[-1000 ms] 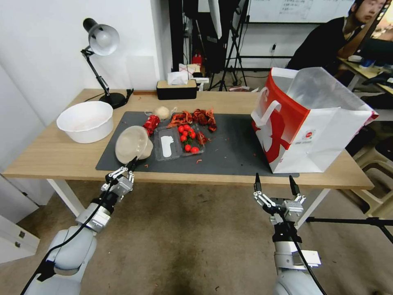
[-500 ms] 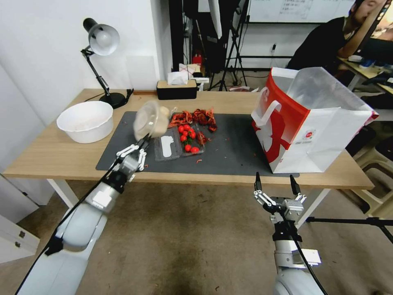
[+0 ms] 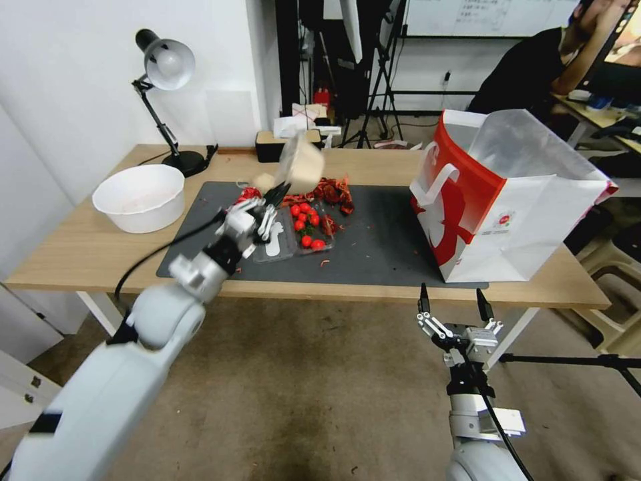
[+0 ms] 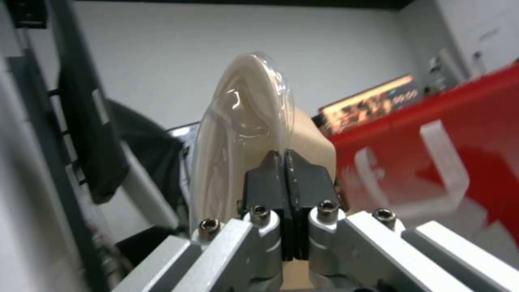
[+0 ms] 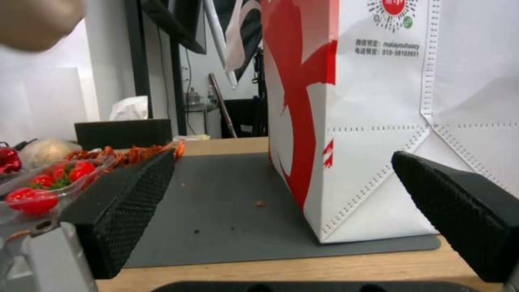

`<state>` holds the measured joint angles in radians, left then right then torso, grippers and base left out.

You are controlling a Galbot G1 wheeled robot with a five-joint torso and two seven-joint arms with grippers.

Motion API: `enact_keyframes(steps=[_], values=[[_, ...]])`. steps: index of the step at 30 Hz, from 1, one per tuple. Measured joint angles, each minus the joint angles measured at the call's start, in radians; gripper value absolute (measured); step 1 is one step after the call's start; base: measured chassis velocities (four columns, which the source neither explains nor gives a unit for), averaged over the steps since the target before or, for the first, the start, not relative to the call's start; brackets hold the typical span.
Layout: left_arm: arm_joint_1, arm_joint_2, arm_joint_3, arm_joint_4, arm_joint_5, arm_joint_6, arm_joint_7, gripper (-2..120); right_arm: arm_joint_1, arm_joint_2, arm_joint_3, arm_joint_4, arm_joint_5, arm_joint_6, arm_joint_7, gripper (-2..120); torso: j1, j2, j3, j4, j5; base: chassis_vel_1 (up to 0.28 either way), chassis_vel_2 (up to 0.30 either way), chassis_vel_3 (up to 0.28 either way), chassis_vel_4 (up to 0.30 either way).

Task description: Pick up the trash from the table and place it into the takeout bag.

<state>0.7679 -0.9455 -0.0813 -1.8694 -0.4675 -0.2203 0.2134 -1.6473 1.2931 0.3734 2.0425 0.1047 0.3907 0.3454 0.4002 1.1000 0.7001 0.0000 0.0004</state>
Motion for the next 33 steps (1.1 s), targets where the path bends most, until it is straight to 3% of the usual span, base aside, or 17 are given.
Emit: enact_keyframes(steps=[4,8,11,15,23,33], values=[[-0.220,-0.022,0.201,0.065,-0.141,0.013,-0.010,0,0.006,0.001,0.004,-0.019,-0.002,-0.001,0.001,100,0.000,0.000,0.000,0.0000,-0.0003,0.000,0.000,0.000,0.000],[-0.339,-0.059,0.282,0.107,-0.192,0.023,-0.019,0,0.010,0.003,0.006,-0.027,-0.003,-0.001,0.003,100,0.000,0.000,0.000,-0.0001,-0.0002,0.000,0.000,0.000,0.000],[-0.484,-0.131,0.373,0.188,-0.233,0.028,-0.023,0,0.014,0.009,0.010,-0.035,-0.005,-0.002,0.006,100,0.000,0.000,0.000,0.0000,-0.0004,0.000,0.000,0.000,0.000],[-0.568,-0.191,0.434,0.234,-0.269,0.033,-0.034,0,0.015,0.013,0.015,-0.037,-0.005,-0.002,0.008,100,0.000,0.000,0.000,-0.0002,0.0000,0.000,0.000,0.000,0.000],[-0.656,-0.318,0.546,0.295,-0.317,0.036,-0.045,0,0.019,0.017,0.023,-0.043,-0.005,-0.002,0.015,100,0.000,0.000,0.000,-0.0003,-0.0002,0.000,0.000,0.000,0.000],[-0.672,-0.369,0.628,0.346,-0.326,0.034,-0.043,0,0.024,0.024,0.023,-0.048,-0.005,-0.002,0.016,100,0.000,0.000,0.000,0.0000,-0.0003,0.000,0.000,0.000,0.000]])
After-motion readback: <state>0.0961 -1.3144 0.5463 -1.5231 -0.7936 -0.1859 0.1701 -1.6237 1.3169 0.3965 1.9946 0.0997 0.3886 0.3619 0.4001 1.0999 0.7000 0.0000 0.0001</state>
